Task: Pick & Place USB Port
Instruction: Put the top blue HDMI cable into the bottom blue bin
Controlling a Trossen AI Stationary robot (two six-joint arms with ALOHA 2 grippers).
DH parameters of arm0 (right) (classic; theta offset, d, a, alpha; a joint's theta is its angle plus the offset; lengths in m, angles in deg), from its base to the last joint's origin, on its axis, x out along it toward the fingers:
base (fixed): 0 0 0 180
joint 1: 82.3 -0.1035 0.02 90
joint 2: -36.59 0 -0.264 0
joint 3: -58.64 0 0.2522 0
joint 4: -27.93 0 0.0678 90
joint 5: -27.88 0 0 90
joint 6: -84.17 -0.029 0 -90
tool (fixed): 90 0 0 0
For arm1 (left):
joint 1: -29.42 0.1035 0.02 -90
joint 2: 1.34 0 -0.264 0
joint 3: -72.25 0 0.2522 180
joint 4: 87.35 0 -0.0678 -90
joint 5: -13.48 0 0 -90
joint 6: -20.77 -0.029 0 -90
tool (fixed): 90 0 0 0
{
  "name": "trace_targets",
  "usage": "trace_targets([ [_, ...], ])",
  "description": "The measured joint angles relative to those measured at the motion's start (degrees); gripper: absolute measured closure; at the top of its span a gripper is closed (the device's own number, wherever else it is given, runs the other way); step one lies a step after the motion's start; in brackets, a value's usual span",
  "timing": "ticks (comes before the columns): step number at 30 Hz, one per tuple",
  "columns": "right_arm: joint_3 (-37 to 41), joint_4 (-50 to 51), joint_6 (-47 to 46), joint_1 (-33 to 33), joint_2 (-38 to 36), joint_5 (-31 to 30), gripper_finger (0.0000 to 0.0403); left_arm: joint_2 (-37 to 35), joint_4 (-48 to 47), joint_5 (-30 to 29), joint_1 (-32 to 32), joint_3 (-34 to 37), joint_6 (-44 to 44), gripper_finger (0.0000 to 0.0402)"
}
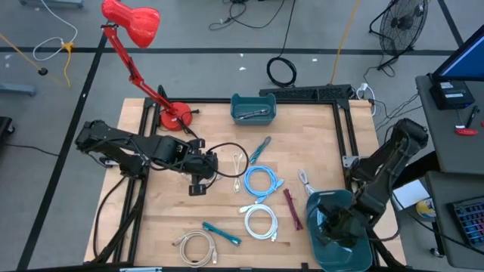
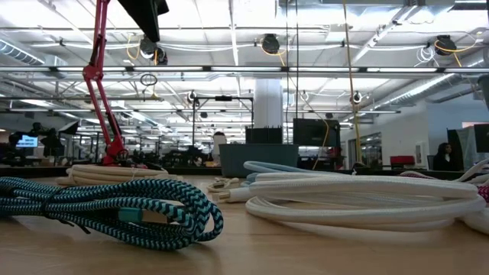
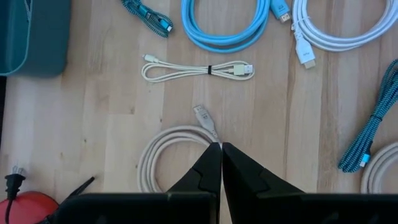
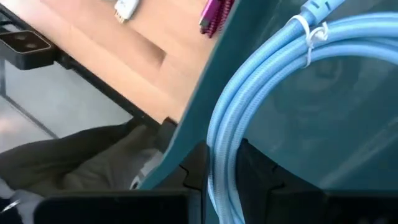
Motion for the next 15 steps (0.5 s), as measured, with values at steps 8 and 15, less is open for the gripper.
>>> trace_targets([
  [8,0.0,0.6,3.5,0.8,3.5,-0.2,0.0361,0.0,-0.1,0.5,0.0,0.0,-0.3,0.0383],
  [15,0.0,2.3,3.5,0.8,5.1,-0.2,0.0361,0.0,-0.3,1.6,0.0,0.0,-0.4,0.0383],
])
